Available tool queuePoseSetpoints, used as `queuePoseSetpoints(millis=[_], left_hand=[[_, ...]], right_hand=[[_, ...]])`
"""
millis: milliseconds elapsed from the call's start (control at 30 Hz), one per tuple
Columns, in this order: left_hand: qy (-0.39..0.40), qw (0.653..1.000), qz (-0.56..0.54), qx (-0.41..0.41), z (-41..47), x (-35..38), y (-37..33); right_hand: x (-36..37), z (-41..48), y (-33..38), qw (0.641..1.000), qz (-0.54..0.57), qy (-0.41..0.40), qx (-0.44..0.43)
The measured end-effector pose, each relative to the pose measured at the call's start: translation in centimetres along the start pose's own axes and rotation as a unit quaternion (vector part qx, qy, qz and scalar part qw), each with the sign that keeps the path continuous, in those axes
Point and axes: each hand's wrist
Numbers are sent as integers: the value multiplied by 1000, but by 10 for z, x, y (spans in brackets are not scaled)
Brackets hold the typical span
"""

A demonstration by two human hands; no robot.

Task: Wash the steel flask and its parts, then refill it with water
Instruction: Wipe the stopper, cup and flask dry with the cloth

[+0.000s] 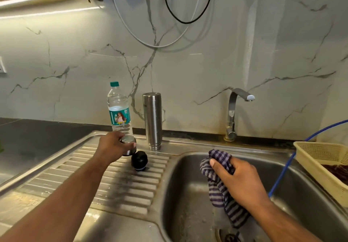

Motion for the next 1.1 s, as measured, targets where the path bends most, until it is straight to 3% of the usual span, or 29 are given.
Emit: queuePoseSetpoints(millis=[467, 633, 733, 833, 933, 1000, 1100], left_hand=[[16, 999, -1, -44, 3, 12, 38], [24, 995, -59, -79, 5, 7, 42], [-12, 999, -28, -18, 4, -7, 26], [85, 993, -73, 48, -4, -14, 6], [218, 970, 28, 106, -9, -6, 0], [247, 954, 106, 134, -9, 3, 6], [232, 950, 136, 159, -10, 11, 10]], right_hand=[[-2, -9, 13, 1000, 0, -10, -18], [-5, -9, 14, 1000, 8, -6, -11], [-6, -9, 14, 1000, 16, -4, -3], [-8, -9, 15, 1000, 18, -2, 4], [-12, -11, 17, 1000, 17, -9, 7], [-14, -12, 19, 1000, 18, -13, 6], [-17, -13, 25, 999, 28, -24, 13]])
Point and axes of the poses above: each hand's wrist, its own z-axis towards the middle knuckle, its own x-axis out of the palm, y = z × x, and after that the axes turned 4 degrees about x, right-handed
